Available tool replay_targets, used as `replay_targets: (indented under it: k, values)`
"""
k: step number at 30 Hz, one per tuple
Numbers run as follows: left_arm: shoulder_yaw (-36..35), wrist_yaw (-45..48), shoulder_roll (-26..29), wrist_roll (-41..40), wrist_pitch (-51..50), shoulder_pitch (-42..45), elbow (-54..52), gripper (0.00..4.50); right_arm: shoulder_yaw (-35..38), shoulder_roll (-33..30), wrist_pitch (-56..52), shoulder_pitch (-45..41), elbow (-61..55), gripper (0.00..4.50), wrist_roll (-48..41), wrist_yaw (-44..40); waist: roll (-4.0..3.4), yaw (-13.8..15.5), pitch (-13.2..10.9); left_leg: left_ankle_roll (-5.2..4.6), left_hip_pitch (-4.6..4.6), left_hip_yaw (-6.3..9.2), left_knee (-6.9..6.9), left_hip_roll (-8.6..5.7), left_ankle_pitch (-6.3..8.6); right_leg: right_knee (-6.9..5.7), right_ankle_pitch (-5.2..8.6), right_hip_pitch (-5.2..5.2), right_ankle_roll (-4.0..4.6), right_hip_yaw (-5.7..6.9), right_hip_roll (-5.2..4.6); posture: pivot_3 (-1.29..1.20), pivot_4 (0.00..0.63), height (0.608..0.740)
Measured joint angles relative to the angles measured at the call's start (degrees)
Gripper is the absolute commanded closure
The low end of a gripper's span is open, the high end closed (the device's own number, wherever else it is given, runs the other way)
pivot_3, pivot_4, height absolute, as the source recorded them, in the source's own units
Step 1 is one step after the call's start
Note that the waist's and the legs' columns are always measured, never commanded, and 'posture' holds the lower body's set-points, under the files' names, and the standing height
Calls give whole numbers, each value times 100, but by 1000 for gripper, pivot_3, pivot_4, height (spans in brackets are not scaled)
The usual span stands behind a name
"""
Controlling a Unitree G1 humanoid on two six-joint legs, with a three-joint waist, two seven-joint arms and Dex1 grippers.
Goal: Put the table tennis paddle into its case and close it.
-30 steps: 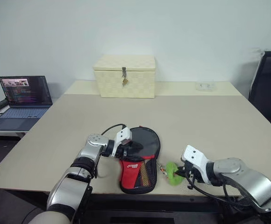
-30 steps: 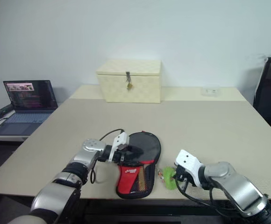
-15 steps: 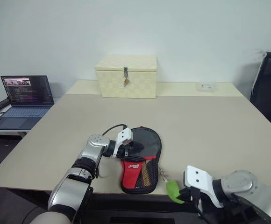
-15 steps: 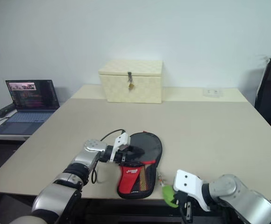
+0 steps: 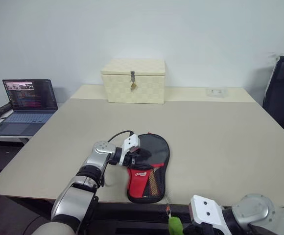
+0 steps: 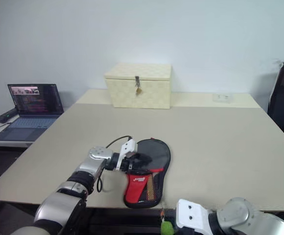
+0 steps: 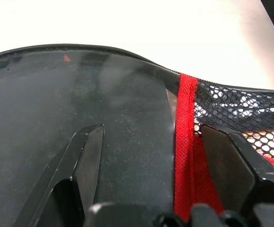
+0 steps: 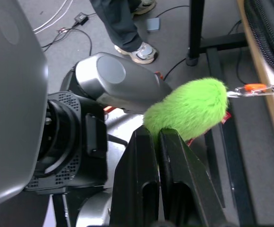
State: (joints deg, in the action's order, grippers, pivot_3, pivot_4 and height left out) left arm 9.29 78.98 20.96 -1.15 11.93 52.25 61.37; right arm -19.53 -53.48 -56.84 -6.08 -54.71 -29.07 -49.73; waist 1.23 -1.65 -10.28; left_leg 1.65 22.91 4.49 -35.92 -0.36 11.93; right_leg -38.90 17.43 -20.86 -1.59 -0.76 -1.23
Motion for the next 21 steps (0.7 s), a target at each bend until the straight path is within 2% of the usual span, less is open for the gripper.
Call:
replay_targets:
  k: [4,7,12,15,18,20,21]
  values:
    - [6,-80,-14,43,-2,16,6,976,-214,283,-114,-74,-33,4478,-48,256,2,1,1,0,0,2,0,0,0,1,0,0,0,0,-1,0,150,740]
    - [5,-101,-35,51,1,10,0,976,-255,389,-152,-230,19,3818,-69,355,4,1,4,0,0,2,0,-1,0,2,0,1,-2,1,-3,0,150,740]
    - [-35,-179,-44,21,-2,-70,-70,976,-58,395,-148,-542,321,2141,-219,258,6,5,8,0,-3,3,0,-2,0,4,-1,4,-5,0,-5,0,150,740]
    - [-120,-230,-19,-52,-18,-226,-273,976,245,397,-139,-764,692,2141,-378,166,6,4,8,0,-3,2,0,1,0,4,-2,4,-5,-2,-8,0,150,740]
    - [-287,-203,210,-254,-243,-654,-957,976,764,417,-38,-1163,1336,2141,-500,10,14,-36,0,0,-2,-8,6,10,0,2,-2,-8,-3,-14,-15,0,150,740]
    - [-390,-199,443,-438,-625,-1048,-1640,976,942,540,166,-1375,1803,2141,-463,-1,23,-63,-7,0,6,-12,19,21,0,-1,-1,-29,3,-19,-10,0,150,740]
    - [-555,-281,622,-637,-1082,-1405,-2302,976,929,703,394,-1574,2213,2141,-355,-15,25,-86,-12,0,8,-15,22,24,0,-7,1,-40,8,-23,-7,0,150,740]
